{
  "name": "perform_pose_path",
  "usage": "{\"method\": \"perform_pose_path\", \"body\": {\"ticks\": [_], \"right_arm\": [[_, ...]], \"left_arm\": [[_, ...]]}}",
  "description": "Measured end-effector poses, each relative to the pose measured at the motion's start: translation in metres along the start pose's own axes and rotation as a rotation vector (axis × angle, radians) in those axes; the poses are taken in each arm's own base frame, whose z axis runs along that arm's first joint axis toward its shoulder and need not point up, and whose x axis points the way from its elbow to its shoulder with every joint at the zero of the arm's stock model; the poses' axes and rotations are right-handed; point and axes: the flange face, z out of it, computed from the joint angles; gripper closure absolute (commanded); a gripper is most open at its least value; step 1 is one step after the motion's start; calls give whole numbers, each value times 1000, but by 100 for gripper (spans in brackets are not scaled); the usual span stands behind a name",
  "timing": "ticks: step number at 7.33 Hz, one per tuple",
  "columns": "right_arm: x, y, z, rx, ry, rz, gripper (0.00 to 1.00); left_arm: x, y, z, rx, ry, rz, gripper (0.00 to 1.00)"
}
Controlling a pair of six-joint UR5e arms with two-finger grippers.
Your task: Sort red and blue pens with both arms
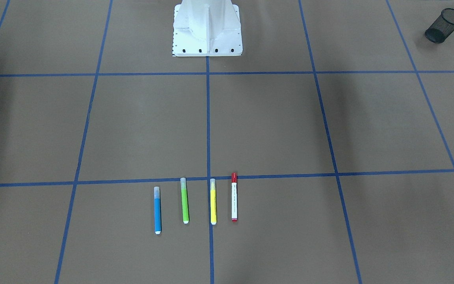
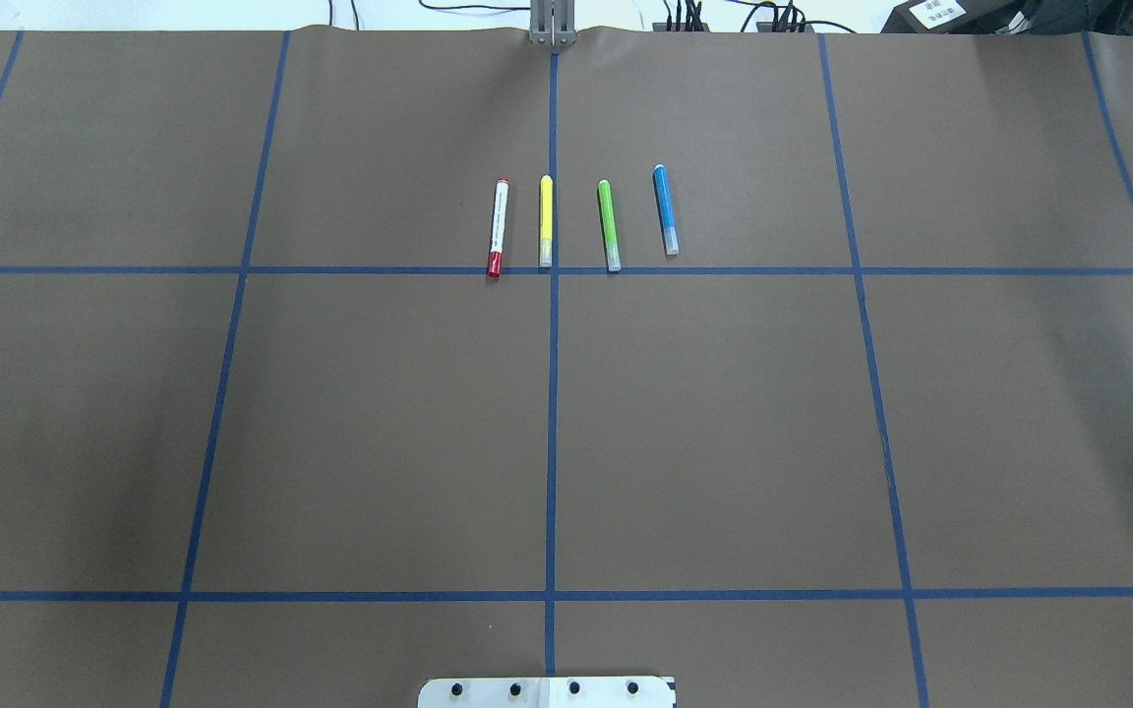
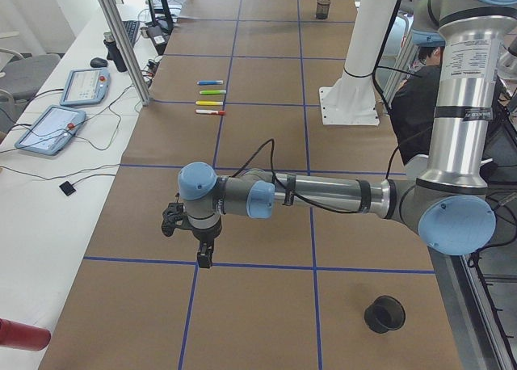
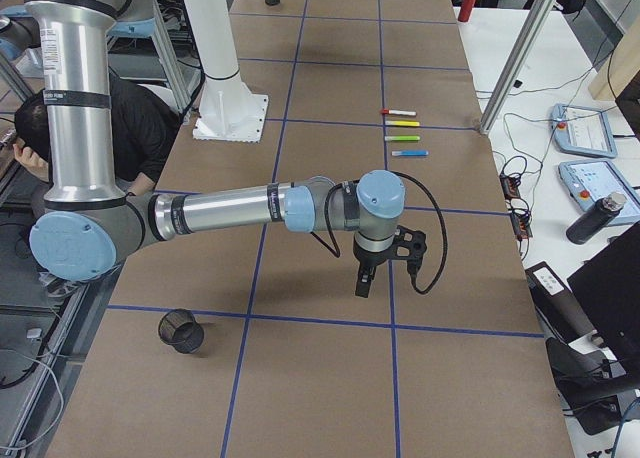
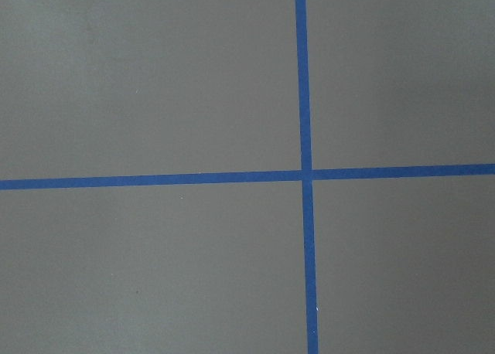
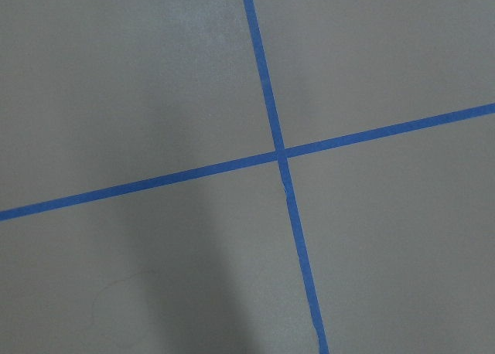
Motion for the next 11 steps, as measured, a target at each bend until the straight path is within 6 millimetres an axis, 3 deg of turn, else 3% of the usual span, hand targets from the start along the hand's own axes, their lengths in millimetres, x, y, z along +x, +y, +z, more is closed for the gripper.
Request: {"method": "perform_pose_path", "body": {"ticks": [11], "right_arm": [[-2, 0, -1, 3, -1, -6, 0]], "left_arm": [[-2, 1, 2, -5, -3, -6, 0]]}}
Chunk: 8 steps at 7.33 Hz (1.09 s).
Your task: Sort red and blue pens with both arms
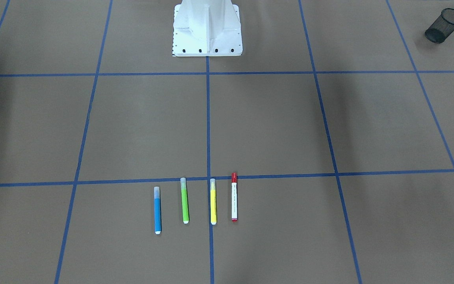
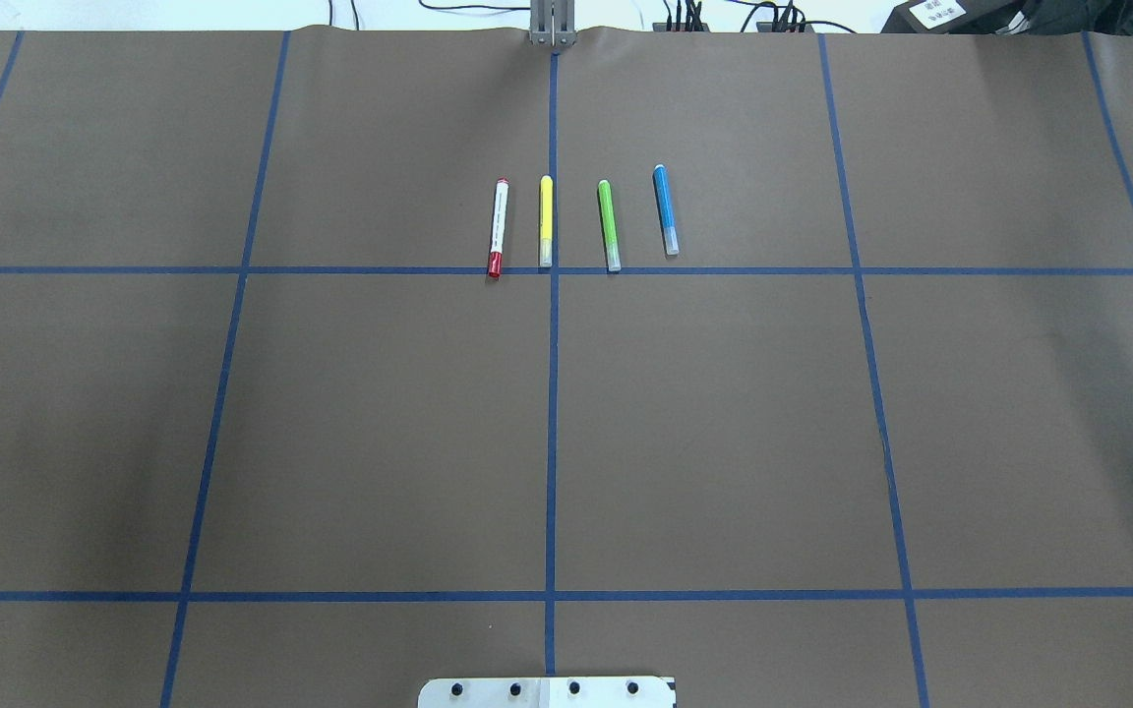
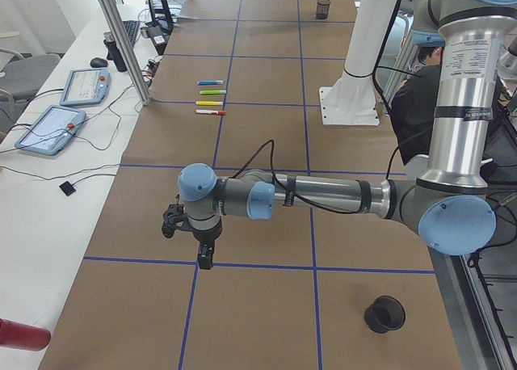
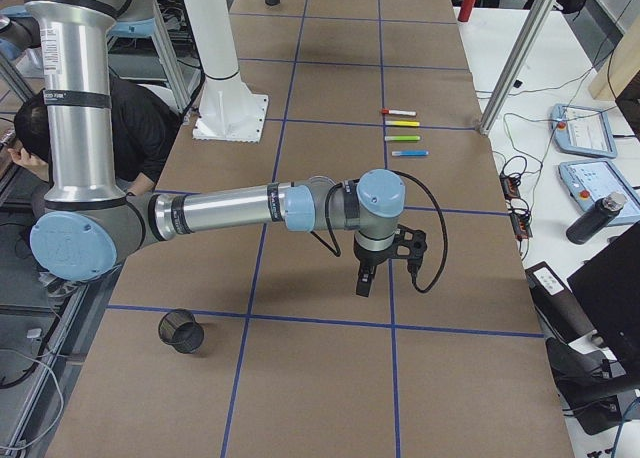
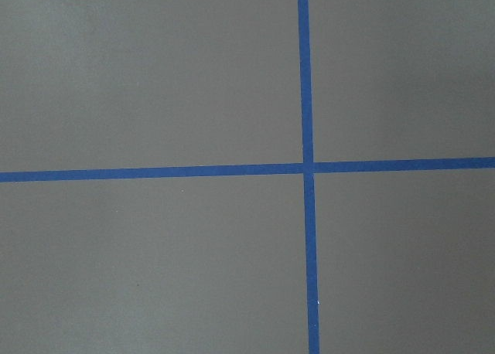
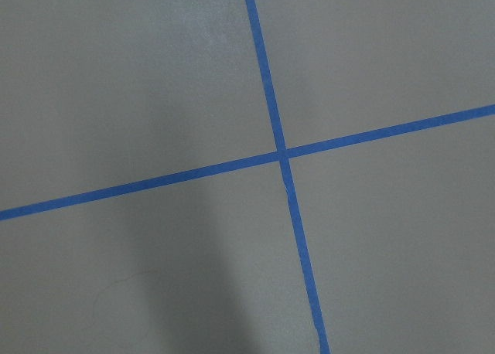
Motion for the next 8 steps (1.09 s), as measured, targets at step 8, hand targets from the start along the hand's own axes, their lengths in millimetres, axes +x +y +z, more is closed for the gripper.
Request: {"method": "perform_pose_path", "body": {"ticks": [8], "right_arm": [[-5, -3, -3, 7, -3, -7, 0]], "left_arm": [[7, -6, -8, 16, -5, 7, 0]]}}
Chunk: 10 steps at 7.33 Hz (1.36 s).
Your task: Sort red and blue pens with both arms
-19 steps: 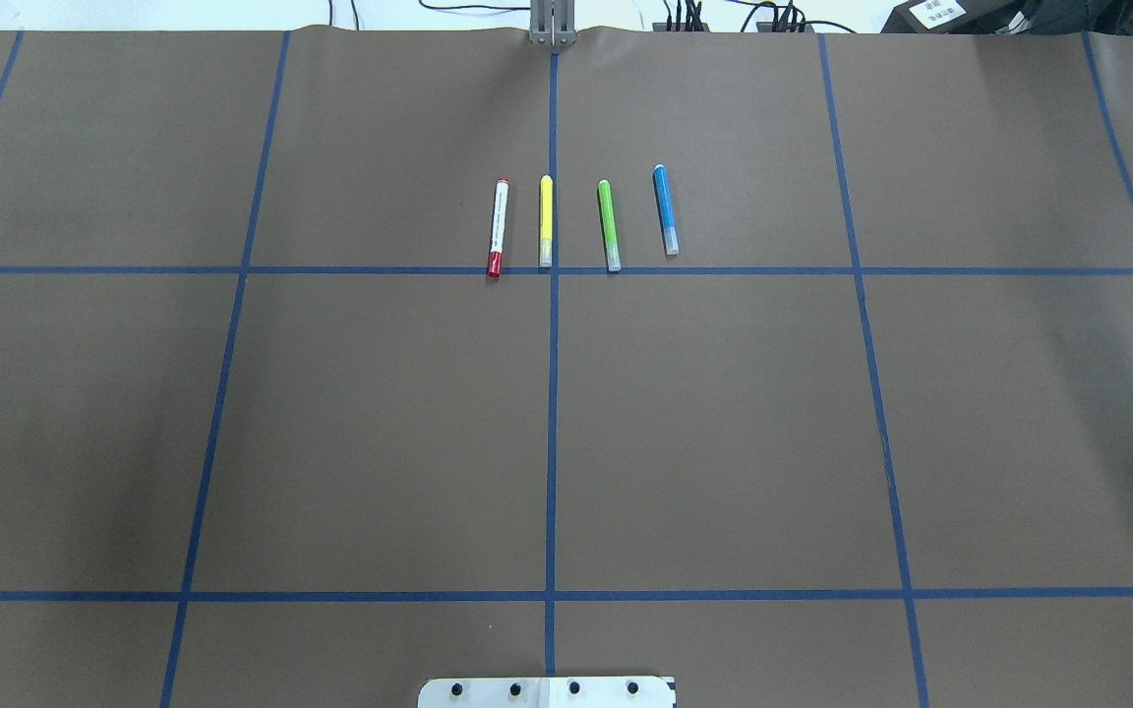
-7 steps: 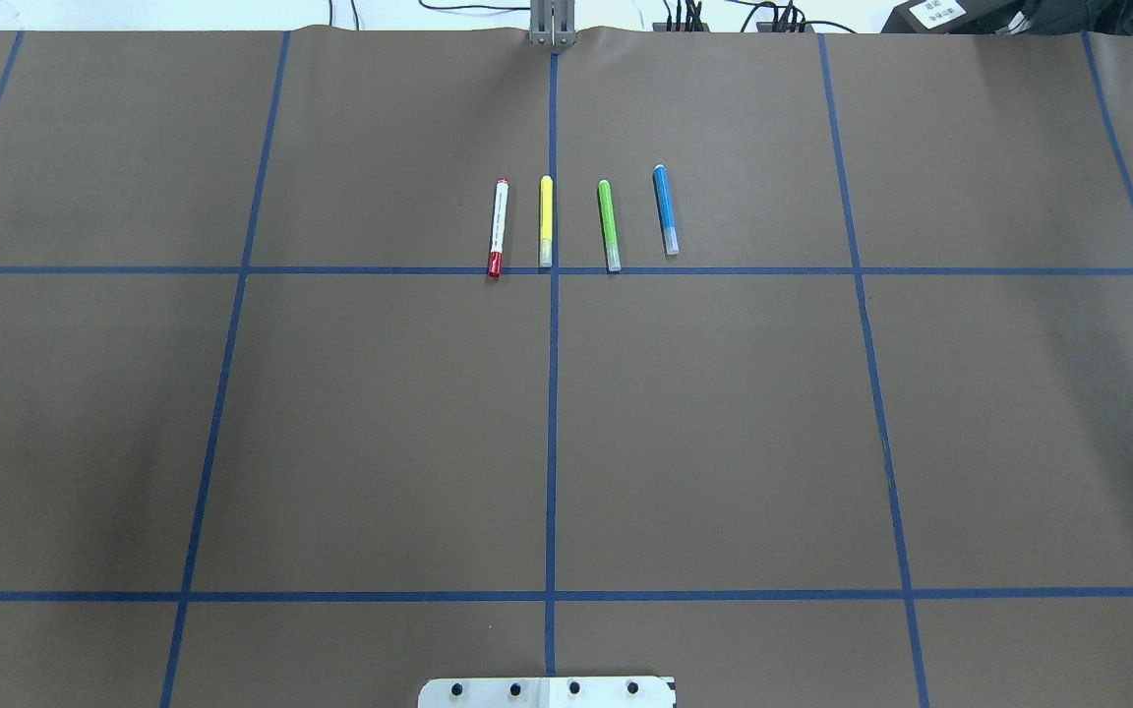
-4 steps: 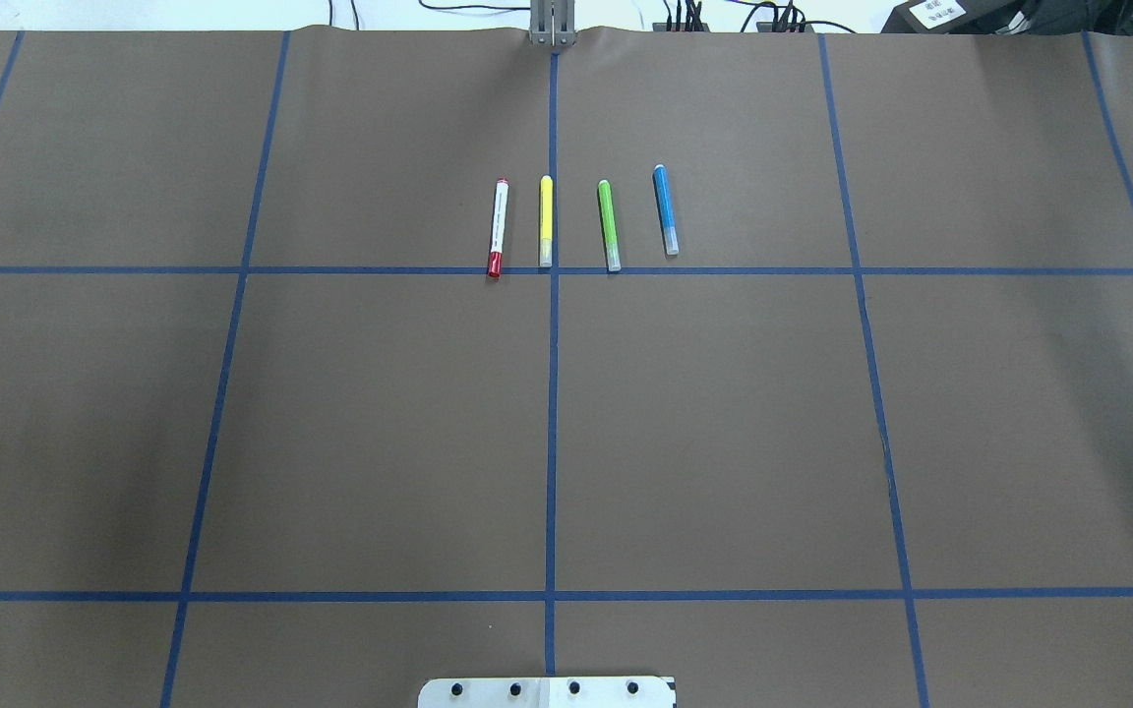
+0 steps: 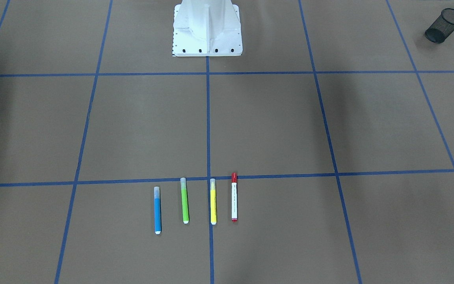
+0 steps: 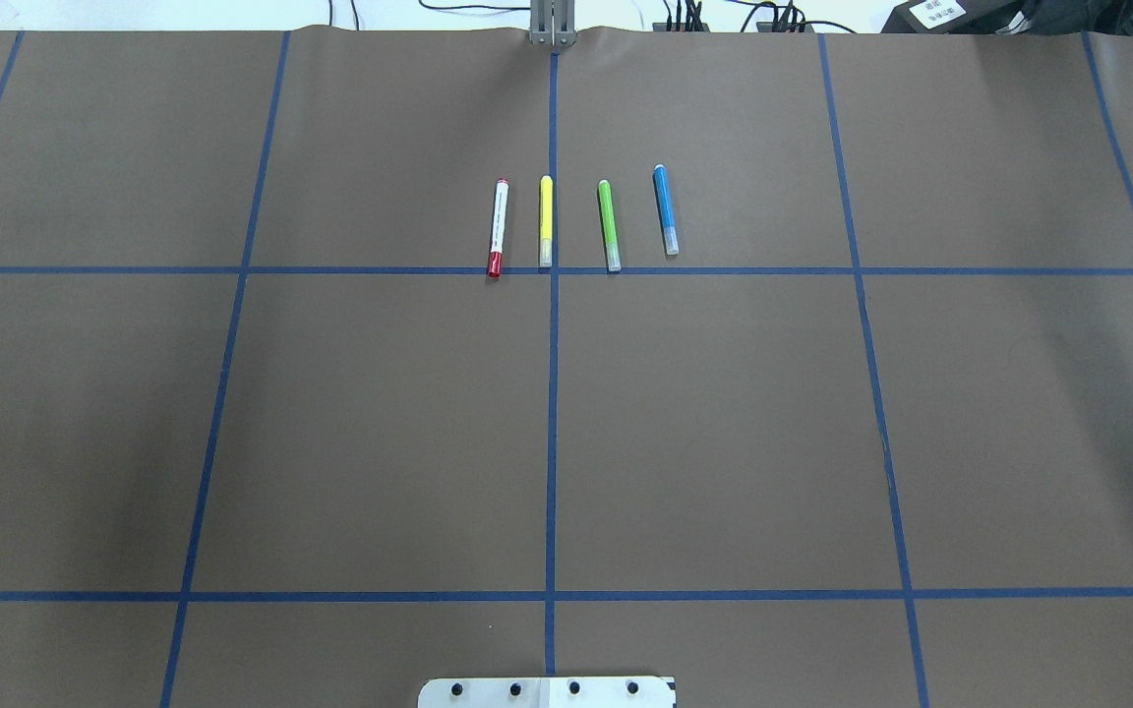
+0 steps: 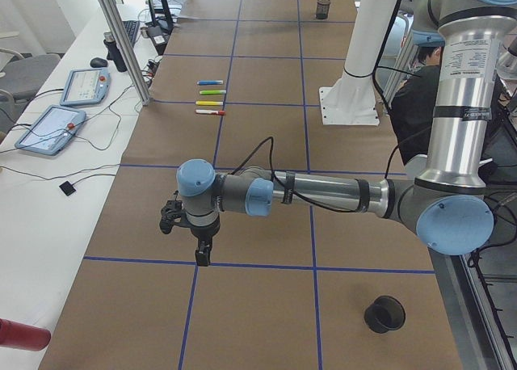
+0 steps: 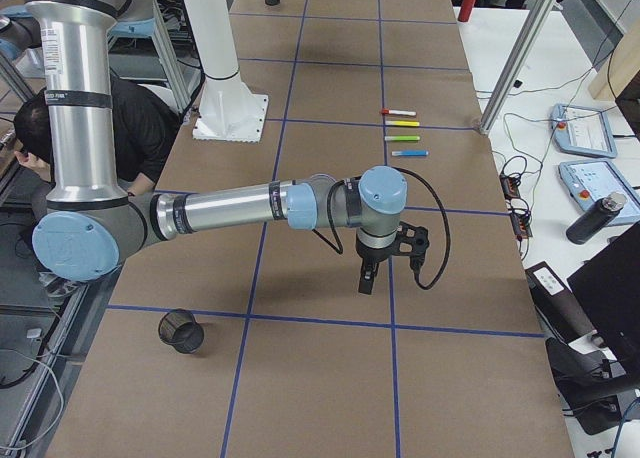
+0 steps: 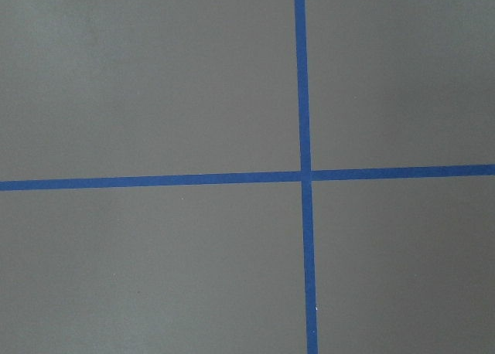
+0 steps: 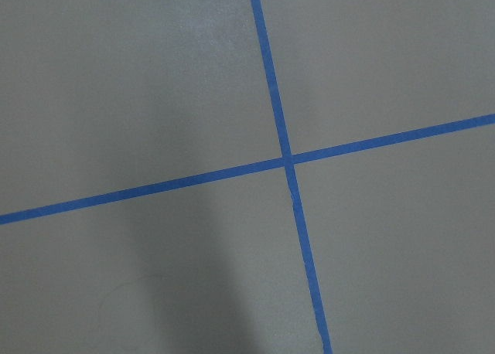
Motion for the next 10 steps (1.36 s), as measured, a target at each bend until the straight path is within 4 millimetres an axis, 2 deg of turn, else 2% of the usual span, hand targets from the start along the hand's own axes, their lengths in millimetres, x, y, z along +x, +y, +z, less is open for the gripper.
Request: {"method": "perform_pose_path", "body": {"ticks": [2, 3, 4, 5, 7, 8, 10], "right_arm": [[-6, -2, -2, 3, -4, -9, 0], [-16, -4, -2, 3, -8, -25, 0], [-34, -11, -3, 7, -10, -54, 0], [-58, -22, -6, 13, -12, -92, 0], [-106, -37, -6, 12, -33, -148, 0], [-123, -37, 4, 7, -45, -172, 0], [-150, -31, 22, 9, -64, -244, 0]], "left_arm": [[18, -17, -16, 30, 8, 28, 0], [38, -33, -24, 48, 14, 62, 0], [68, -45, -23, 50, 22, 113, 0], [110, -58, -17, 43, 34, 155, 0], [207, -90, -10, 36, 64, 205, 0], [255, -104, -4, 25, 79, 233, 0], [329, -134, 7, -9, 94, 243, 0]]}}
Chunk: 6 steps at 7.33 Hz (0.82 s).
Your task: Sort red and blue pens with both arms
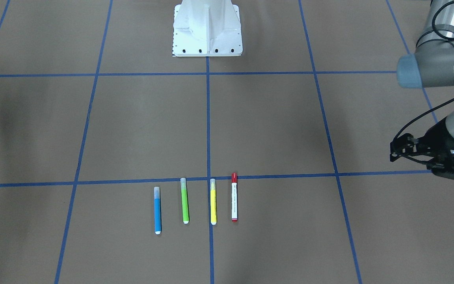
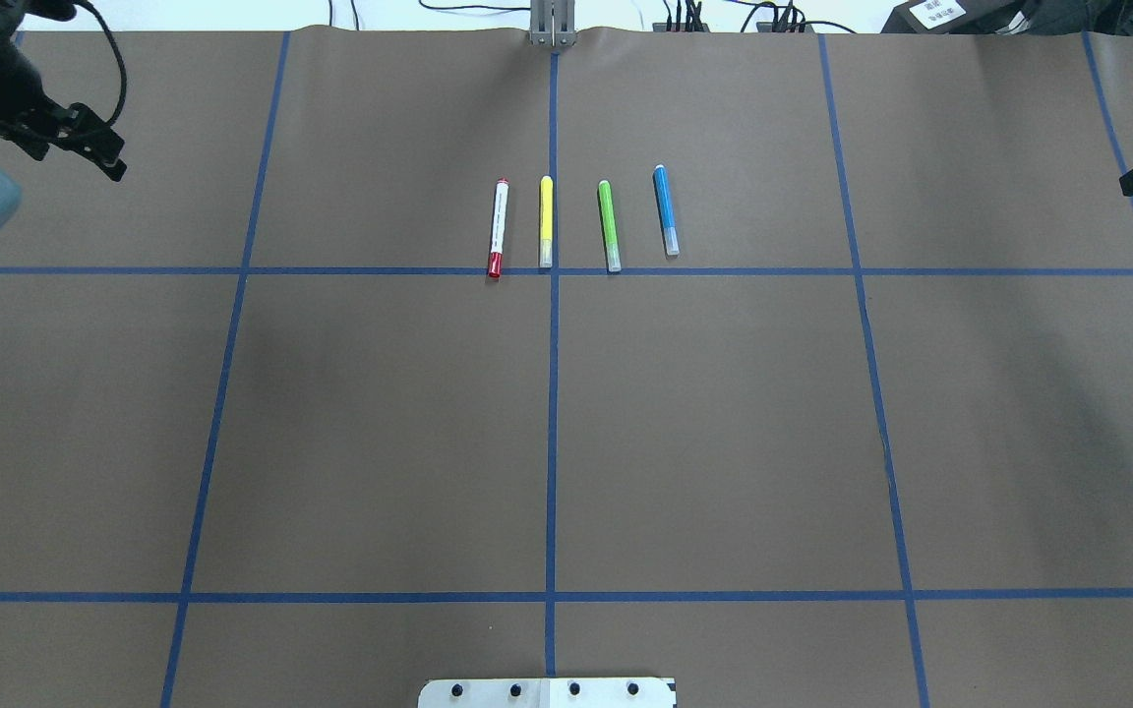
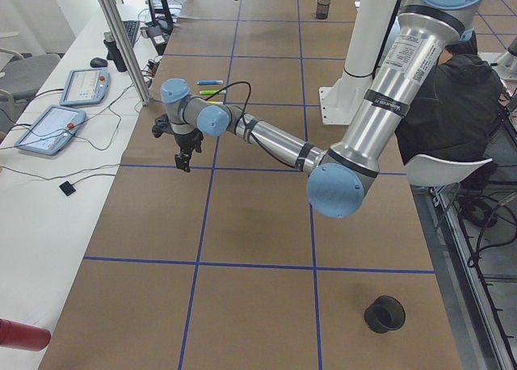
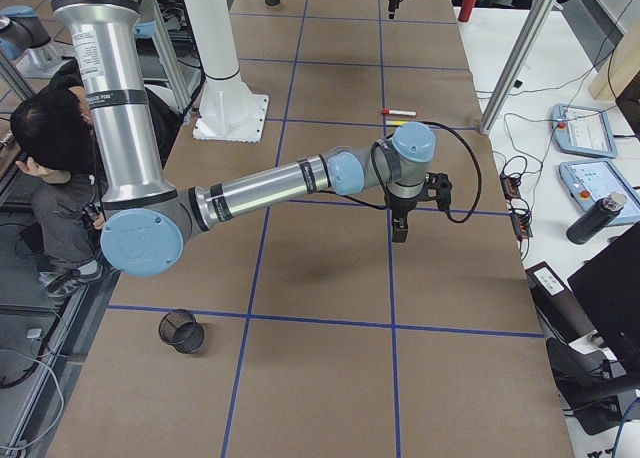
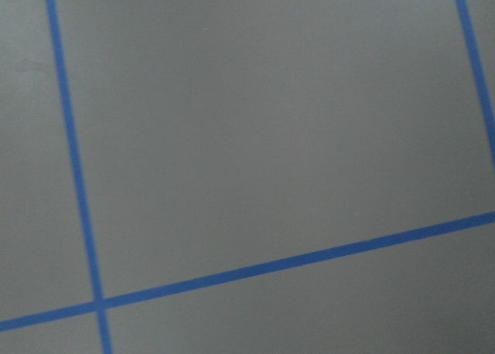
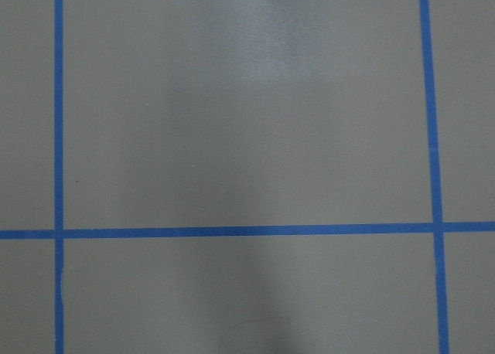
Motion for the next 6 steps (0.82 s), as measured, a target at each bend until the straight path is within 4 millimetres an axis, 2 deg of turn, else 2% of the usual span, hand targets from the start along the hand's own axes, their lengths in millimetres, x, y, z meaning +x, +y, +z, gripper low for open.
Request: {"method": "perform_pose_path", "body": {"ticks": [1, 2, 3, 5, 6], "right_arm": [[-15, 1, 10, -10, -4, -28, 0], [-36, -2, 18, -19, -9, -36, 0], [-64, -8, 25, -20, -10, -25, 0], [-128, -20, 41, -23, -2, -9, 0], [-154, -21, 50, -28, 3, -11, 0]], "left_arm": [[36, -25, -1, -10, 9, -12, 0], [82, -48, -3, -24, 21, -54, 0], [135, -67, 2, -44, 36, -97, 0], [246, -92, 20, -68, 51, -165, 0], [293, -96, 30, -49, 45, -174, 0]]}}
